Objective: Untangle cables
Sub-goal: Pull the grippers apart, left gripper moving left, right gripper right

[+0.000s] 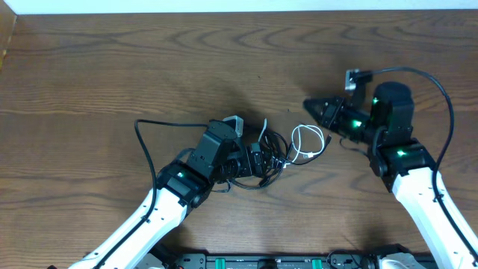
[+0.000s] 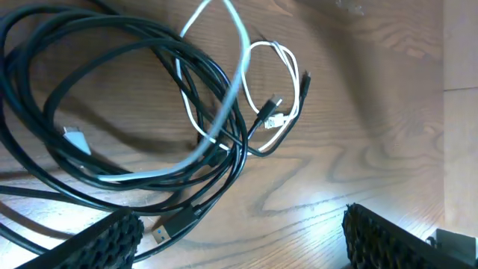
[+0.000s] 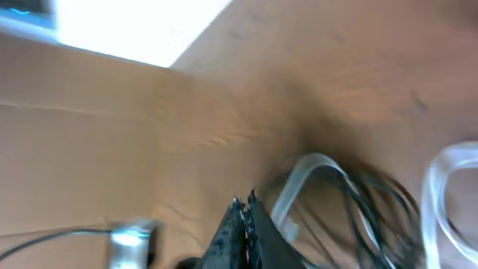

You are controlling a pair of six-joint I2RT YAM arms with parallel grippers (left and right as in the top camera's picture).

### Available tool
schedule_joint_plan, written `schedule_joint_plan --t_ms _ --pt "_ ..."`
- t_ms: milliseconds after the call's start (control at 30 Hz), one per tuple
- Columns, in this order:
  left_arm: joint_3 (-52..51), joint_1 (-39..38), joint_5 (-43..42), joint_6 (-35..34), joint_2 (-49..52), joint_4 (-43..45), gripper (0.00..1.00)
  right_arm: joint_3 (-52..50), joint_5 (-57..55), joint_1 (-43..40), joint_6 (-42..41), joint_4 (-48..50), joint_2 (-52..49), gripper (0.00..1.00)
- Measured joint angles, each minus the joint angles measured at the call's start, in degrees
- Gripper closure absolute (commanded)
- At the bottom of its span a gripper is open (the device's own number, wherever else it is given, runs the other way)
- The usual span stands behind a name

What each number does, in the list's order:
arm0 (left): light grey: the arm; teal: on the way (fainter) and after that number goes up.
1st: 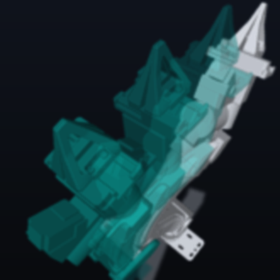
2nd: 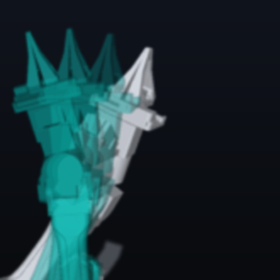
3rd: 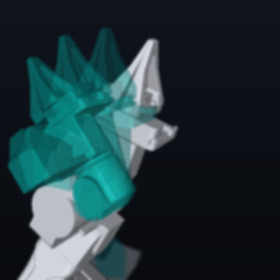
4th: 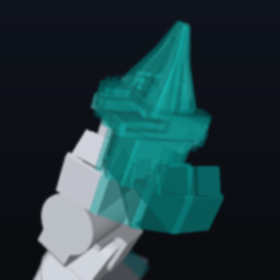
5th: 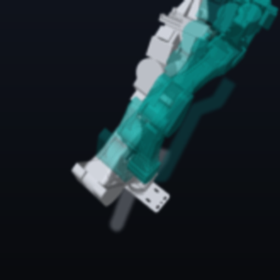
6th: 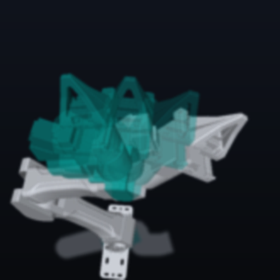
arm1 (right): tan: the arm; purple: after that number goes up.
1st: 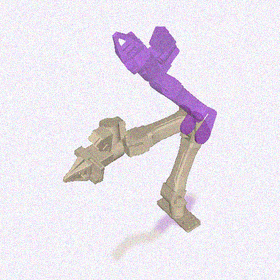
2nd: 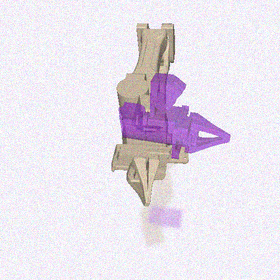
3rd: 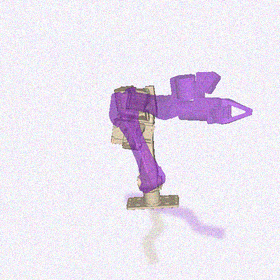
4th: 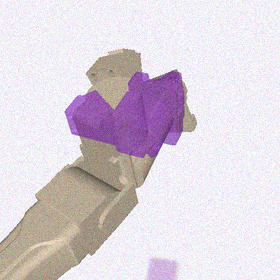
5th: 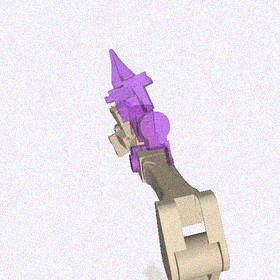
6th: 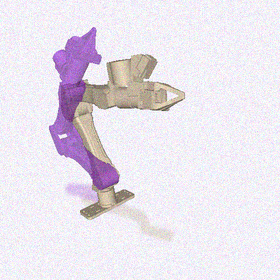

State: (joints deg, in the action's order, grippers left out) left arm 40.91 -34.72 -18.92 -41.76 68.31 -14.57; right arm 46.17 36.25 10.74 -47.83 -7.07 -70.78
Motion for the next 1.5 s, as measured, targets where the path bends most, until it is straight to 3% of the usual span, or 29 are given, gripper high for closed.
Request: schedule_joint_plan --t_ms 33,67,267,500,700,767,800,833,1067,1233,1400,1500 --pt "0.0 0.0 0.0 0.0 0.0 0.0 0.15 -0.1 -0.5 0.3 1.0 -3.8 -0.4 0.66" --pt "0.0 0.0 0.0 0.0 0.0 0.0 0.15 -0.1 -0.8 0.9 1.4 -6.0 -0.8 0.62" --pt "0.0 1.5 0.0 3.9 -0.2 -1.9 0.14 -0.2 -3.2 7.7 3.3 -11.7 -1.9 0.51" --pt "0.6 23.6 -0.1 5.8 -13.6 -12.0 0.13 -0.2 -10.5 18.2 2.4 -9.1 -7.3 0.51" --pt "1.4 33.3 0.2 5.4 -17.8 -20.6 0.13 -0.2 -15.6 26.4 1.2 3.1 -15.5 0.66" --pt "1.4 35.2 0.2 4.6 -17.1 -22.9 0.13 -0.2 -16.7 28.6 1.0 5.5 -18.8 0.8" --pt "1.4 35.6 0.2 4.4 -16.7 -23.3 0.13 -0.2 -16.8 29.1 0.5 6.2 -19.8 0.93" --pt "1.4 35.9 0.2 4.2 -16.2 -23.6 0.13 -0.2 -17.1 29.5 0.3 7.0 -21.0 0.99" --pt "1.4 36.0 -1.0 4.0 -11.2 -24.2 0.13 -0.2 -16.9 29.5 -0.8 11.0 -22.0 0.99" --pt "1.4 36.0 -2.5 4.0 -4.8 -24.4 0.13 -0.3 -6.4 26.0 -1.0 19.8 -21.7 0.98" --pt "1.4 36.0 -3.9 4.1 -1.2 -24.3 0.13 -0.3 -9.2 22.0 -2.7 12.7 -21.1 0.99" --pt "1.4 36.0 -4.3 4.5 -0.6 -24.3 0.13 -1.3 -0.7 20.4 -2.6 28.4 -21.4 0.98"
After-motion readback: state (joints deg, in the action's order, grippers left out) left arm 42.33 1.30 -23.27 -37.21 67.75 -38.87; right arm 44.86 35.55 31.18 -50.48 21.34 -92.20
